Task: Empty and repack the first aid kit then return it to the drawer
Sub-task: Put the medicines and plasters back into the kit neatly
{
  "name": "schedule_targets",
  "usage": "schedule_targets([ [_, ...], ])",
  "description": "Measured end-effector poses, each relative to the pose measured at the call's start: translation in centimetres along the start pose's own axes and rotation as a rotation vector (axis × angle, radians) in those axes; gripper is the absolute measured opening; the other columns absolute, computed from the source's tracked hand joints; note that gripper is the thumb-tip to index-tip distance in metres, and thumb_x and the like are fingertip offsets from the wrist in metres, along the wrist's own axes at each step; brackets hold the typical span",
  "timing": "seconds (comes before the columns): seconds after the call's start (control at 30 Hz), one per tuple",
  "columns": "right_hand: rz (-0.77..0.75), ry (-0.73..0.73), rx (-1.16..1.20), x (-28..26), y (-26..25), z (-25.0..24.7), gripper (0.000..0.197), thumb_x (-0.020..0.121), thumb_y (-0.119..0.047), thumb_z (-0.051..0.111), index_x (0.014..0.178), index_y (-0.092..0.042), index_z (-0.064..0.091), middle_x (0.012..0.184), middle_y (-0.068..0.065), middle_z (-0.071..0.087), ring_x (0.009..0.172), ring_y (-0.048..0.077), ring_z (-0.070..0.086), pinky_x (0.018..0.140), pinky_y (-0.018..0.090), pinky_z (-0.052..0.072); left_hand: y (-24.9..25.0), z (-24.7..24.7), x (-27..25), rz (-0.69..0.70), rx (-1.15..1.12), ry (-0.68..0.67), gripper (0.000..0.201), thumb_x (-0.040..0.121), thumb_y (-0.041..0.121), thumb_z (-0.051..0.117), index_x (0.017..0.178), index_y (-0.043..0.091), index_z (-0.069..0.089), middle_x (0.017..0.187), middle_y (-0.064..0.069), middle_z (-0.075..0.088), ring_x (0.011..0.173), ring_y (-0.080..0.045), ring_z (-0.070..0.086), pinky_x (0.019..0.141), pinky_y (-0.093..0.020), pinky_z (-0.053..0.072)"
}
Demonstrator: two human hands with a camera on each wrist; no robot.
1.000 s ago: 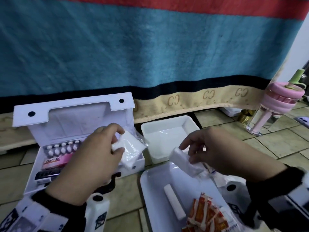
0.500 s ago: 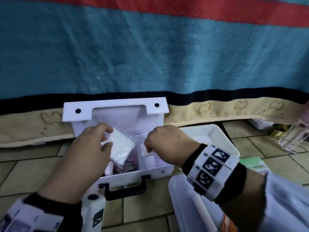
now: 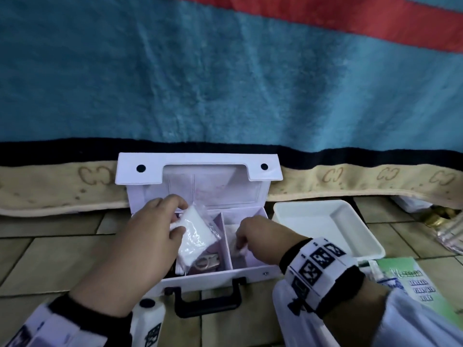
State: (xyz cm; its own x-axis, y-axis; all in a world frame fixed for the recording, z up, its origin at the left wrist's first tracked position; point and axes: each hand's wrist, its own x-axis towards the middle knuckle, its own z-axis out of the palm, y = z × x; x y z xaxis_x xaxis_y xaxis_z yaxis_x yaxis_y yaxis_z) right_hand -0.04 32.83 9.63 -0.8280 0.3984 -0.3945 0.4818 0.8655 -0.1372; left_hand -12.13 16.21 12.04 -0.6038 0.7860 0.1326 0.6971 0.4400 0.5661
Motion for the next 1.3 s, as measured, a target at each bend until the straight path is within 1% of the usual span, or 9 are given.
schedule_targets([
  [0.13, 0.041, 0.312, 0.428, -0.7, 1.1, -1.1, 0.02, 0.091, -0.011, 0.055, 0.103, -0.016, 0.071, 0.096, -0.003, 0.068, 0.084, 0.01, 0.061, 0.078, 0.019, 0.045, 0.3, 0.3, 0.8, 0.015, 0.011, 0.01, 0.026, 0.091, 0.02, 0.058, 0.112, 0.034, 0.052, 0.094, 0.015, 0.048, 0.071, 0.003, 0.045, 0.065, -0.019, 0.035],
  [0.23, 0.005, 0.251, 0.894, -1.6, 0.9, -2.0, 0.011, 0.085, -0.015, 0.068, 0.095, -0.013, 0.069, 0.081, 0.0, 0.068, 0.071, 0.01, 0.06, 0.065, 0.023, 0.05, 1.4, 0.9, 1.3, 0.076, -0.034, -0.004, 0.024, 0.09, 0.02, 0.059, 0.108, 0.035, 0.051, 0.094, 0.017, 0.048, 0.074, 0.005, 0.047, 0.071, -0.021, 0.038],
  [0.37, 0.017, 0.27, 1.001, -1.9, 0.8, -1.8, 0.015, 0.079, -0.008, 0.073, 0.085, -0.016, 0.062, 0.066, -0.001, 0.06, 0.059, 0.012, 0.054, 0.053, 0.022, 0.044, 3.2, 1.9, 2.6, 0.157, -0.072, -0.004, 0.025, 0.088, 0.019, 0.062, 0.107, 0.032, 0.053, 0.095, 0.017, 0.048, 0.076, 0.007, 0.048, 0.068, -0.01, 0.039],
  [0.53, 0.296, 0.479, 0.848, -2.2, 2.9, -1.8, 0.024, 0.078, -0.009, 0.074, 0.072, -0.02, 0.054, 0.06, -0.001, 0.055, 0.044, 0.012, 0.053, 0.045, 0.018, 0.044, 2.6, 2.2, 2.3, 0.152, -0.078, -0.03, 0.032, 0.078, 0.026, 0.073, 0.102, 0.032, 0.052, 0.091, 0.016, 0.05, 0.081, -0.002, 0.053, 0.078, -0.025, 0.048],
  [0.73, 0.375, 0.379, 0.56, -0.9, 1.7, -0.2, 0.017, 0.078, -0.013, 0.07, 0.093, -0.006, 0.064, 0.094, 0.014, 0.069, 0.084, 0.03, 0.069, 0.075, 0.036, 0.058, 1.5, 3.3, 0.6, 0.062, 0.08, -0.478, 0.033, 0.058, 0.027, 0.087, 0.077, 0.029, 0.06, 0.074, 0.013, 0.064, 0.068, 0.001, 0.059, 0.069, -0.022, 0.053],
  [0.87, 0.372, 0.303, 0.486, 0.4, 0.4, 1.2, 0.01, 0.083, -0.012, 0.059, 0.084, -0.003, 0.06, 0.097, 0.017, 0.068, 0.089, 0.03, 0.068, 0.077, 0.033, 0.058, 1.0, 4.6, 0.2, 0.099, 0.184, -0.424, 0.019, 0.068, 0.015, 0.071, 0.075, 0.03, 0.062, 0.072, 0.013, 0.066, 0.069, 0.003, 0.059, 0.071, -0.023, 0.054],
  [0.97, 0.397, 0.339, 0.202, 0.4, -0.3, 1.5, 0.028, 0.088, -0.009, 0.056, 0.065, -0.011, 0.039, 0.1, 0.01, 0.065, 0.095, 0.024, 0.065, 0.066, 0.023, 0.044, 0.9, 4.6, 0.4, 0.096, 0.185, -0.412, 0.02, 0.069, 0.013, 0.069, 0.069, 0.031, 0.061, 0.071, 0.013, 0.066, 0.066, 0.004, 0.057, 0.069, -0.017, 0.051],
  [1.1, 0.355, 0.443, 0.084, -0.3, -0.3, 0.9, 0.022, 0.087, -0.011, 0.061, 0.106, -0.01, 0.051, 0.114, 0.008, 0.054, 0.098, 0.025, 0.062, 0.065, 0.027, 0.04, 0.9, 4.6, 0.5, 0.09, 0.179, -0.411, 0.025, 0.068, 0.013, 0.07, 0.059, 0.031, 0.055, 0.065, 0.013, 0.064, 0.058, 0.005, 0.055, 0.059, -0.007, 0.042],
  [1.3, 0.078, 0.234, 0.076, 0.7, -0.6, 1.9, 0.035, 0.087, -0.012, 0.056, 0.121, -0.019, 0.059, 0.122, 0.007, 0.051, 0.107, 0.026, 0.057, 0.089, 0.032, 0.049, 0.9, 4.7, 0.4, 0.08, 0.178, -0.4, 0.025, 0.068, 0.015, 0.071, 0.057, 0.031, 0.055, 0.061, 0.012, 0.063, 0.056, 0.005, 0.055, 0.052, -0.003, 0.037],
])
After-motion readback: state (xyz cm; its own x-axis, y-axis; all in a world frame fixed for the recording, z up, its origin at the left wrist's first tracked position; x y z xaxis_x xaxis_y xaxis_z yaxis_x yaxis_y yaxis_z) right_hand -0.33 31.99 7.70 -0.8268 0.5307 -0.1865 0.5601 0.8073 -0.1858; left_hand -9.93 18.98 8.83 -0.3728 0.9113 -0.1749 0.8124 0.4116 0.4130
